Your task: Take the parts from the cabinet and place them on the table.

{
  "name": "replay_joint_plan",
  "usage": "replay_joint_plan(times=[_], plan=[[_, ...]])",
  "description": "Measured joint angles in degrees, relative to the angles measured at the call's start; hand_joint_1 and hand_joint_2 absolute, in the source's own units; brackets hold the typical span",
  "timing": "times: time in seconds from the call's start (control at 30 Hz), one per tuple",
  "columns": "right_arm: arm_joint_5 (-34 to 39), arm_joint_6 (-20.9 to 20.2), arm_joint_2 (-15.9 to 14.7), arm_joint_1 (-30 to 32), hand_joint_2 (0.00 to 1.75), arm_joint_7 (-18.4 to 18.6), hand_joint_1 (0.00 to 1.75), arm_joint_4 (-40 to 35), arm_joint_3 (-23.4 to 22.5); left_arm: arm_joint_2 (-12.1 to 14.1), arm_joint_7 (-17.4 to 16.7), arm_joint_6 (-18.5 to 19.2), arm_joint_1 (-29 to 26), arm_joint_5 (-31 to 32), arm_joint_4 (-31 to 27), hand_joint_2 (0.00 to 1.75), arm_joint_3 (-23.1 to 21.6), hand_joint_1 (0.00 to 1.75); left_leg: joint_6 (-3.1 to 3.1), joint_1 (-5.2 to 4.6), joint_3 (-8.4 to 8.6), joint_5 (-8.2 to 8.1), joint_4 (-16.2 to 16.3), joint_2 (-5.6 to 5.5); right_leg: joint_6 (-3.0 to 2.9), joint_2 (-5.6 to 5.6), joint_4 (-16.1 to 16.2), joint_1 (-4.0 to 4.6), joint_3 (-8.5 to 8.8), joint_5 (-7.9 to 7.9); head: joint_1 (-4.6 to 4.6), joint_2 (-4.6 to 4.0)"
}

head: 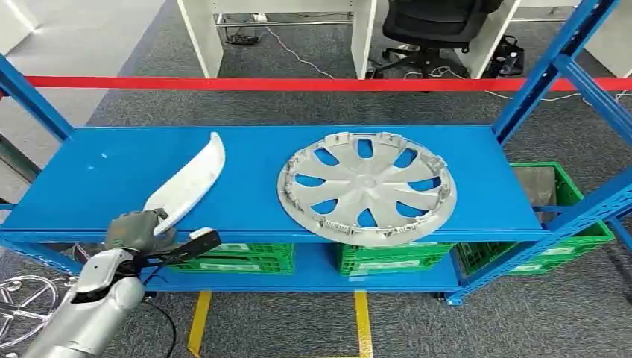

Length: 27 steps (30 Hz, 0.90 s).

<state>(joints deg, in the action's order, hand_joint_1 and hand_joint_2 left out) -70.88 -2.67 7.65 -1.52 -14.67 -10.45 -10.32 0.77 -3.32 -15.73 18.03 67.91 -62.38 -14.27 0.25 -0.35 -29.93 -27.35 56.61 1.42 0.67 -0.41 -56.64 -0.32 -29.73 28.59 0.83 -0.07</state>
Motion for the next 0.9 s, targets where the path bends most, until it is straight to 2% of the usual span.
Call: replay_joint_plan(times=[0.17, 0.37, 0.63, 0.9], plan=[[-0.02, 0.46, 0.00, 0.06, 0.00, 0.04, 0.00, 0.00, 0.28, -0.39, 2.58, -3.72, -0.97, -2.15, -1.62, 1.75, 0.31, 1.75, 0.00, 0.00, -0.08, 0.00, 0.00, 0.00, 0.00, 0.00, 0.00, 0.00, -0.07, 0.00, 0.00, 0.00], [-0.04, 0.81, 0.00, 0.10, 0.00, 0.09, 0.00, 0.00, 0.59, -0.68, 5.55, -9.92, -1.80, -2.24, -6.75, 1.75, 0.26, 1.75, 0.00, 0.00, -0.23, 0.00, 0.02, 0.00, 0.00, 0.01, 0.00, -0.01, -0.21, 0.00, 0.00, 0.00], [0.07, 1.01, 0.00, 0.21, 0.00, -0.28, 0.00, 0.00, 0.81, -0.61, 6.23, -18.50, -2.78, 6.11, -16.63, 1.75, -1.72, 1.75, 0.00, 0.00, -0.28, 0.00, 0.02, 0.00, 0.00, 0.00, 0.00, -0.01, -0.26, 0.00, 0.00, 0.00], [0.15, 1.07, 0.00, 0.27, 0.00, -0.48, 0.00, 0.00, 0.83, -0.35, 6.21, -20.95, -3.43, 9.24, -22.47, 1.75, -3.34, 1.75, 0.00, 0.00, -0.30, 0.00, 0.02, 0.00, 0.00, 0.00, 0.00, 0.00, -0.28, 0.00, -0.02, 0.00]])
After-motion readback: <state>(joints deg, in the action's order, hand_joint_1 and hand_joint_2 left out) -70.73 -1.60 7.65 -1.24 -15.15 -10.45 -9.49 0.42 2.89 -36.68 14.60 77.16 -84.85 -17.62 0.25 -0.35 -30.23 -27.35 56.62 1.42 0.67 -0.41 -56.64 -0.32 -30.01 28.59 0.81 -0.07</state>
